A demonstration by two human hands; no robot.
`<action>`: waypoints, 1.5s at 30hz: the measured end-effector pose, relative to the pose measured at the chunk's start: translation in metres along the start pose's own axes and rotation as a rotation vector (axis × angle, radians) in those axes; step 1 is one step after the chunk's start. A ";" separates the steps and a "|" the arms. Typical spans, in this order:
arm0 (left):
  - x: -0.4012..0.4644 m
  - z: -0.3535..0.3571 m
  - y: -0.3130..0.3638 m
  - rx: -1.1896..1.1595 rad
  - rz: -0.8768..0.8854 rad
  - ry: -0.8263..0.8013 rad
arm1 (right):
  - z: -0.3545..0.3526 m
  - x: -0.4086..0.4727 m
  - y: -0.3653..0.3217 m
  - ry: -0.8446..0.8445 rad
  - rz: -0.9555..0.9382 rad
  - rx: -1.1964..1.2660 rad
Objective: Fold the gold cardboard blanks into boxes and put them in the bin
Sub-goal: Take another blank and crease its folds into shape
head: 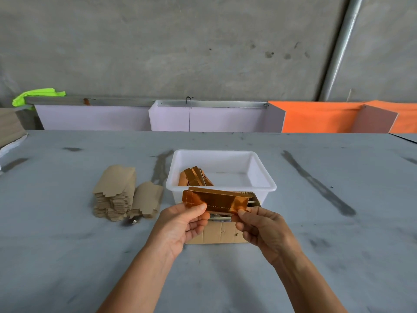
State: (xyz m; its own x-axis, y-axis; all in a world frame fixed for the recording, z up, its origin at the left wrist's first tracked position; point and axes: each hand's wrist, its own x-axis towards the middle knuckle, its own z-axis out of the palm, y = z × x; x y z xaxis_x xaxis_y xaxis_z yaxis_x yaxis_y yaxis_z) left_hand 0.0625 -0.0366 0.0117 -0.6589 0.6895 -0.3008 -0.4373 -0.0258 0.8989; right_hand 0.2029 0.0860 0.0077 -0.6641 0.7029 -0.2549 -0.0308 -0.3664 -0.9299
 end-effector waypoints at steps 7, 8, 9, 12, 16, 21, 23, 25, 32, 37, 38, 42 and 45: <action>0.000 0.000 0.001 0.011 -0.015 0.019 | 0.004 0.001 -0.001 0.029 0.028 -0.001; 0.000 0.000 0.000 0.018 -0.012 0.029 | 0.005 0.002 -0.001 0.024 0.040 0.000; 0.000 0.001 0.000 0.030 -0.004 0.041 | 0.005 0.002 -0.001 0.021 0.052 0.007; 0.000 0.001 -0.002 0.059 0.032 0.077 | 0.006 0.003 0.001 0.029 0.065 0.028; 0.001 0.002 -0.005 0.089 0.099 0.133 | 0.008 0.004 0.004 0.055 0.038 0.018; 0.002 0.002 -0.009 0.180 0.230 0.197 | 0.010 0.004 0.008 0.117 -0.048 -0.033; 0.003 0.001 -0.010 0.193 0.271 0.206 | 0.011 0.003 0.009 0.128 -0.087 -0.051; 0.002 0.002 -0.012 0.196 0.312 0.207 | 0.013 0.004 0.011 0.146 -0.112 -0.046; 0.002 0.014 -0.022 0.000 0.432 0.295 | 0.022 0.007 0.016 0.233 -0.180 0.042; 0.005 0.025 -0.031 -0.131 0.345 0.335 | 0.027 0.012 0.019 0.249 -0.187 0.051; 0.006 0.026 -0.033 -0.123 0.326 0.321 | 0.027 0.012 0.019 0.245 -0.185 0.048; 0.009 0.029 -0.038 -0.099 0.270 0.323 | 0.026 0.014 0.023 0.247 -0.143 0.060; 0.008 0.032 -0.039 -0.131 0.300 0.335 | 0.028 0.014 0.030 0.253 -0.095 0.150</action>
State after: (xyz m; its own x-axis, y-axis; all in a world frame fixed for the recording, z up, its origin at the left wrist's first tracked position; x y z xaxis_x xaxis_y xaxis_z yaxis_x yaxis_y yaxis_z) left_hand 0.0940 -0.0066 -0.0152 -0.9200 0.3663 -0.1392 -0.2564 -0.2941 0.9207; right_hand 0.1721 0.0678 -0.0162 -0.4463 0.8608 -0.2445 -0.2060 -0.3647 -0.9081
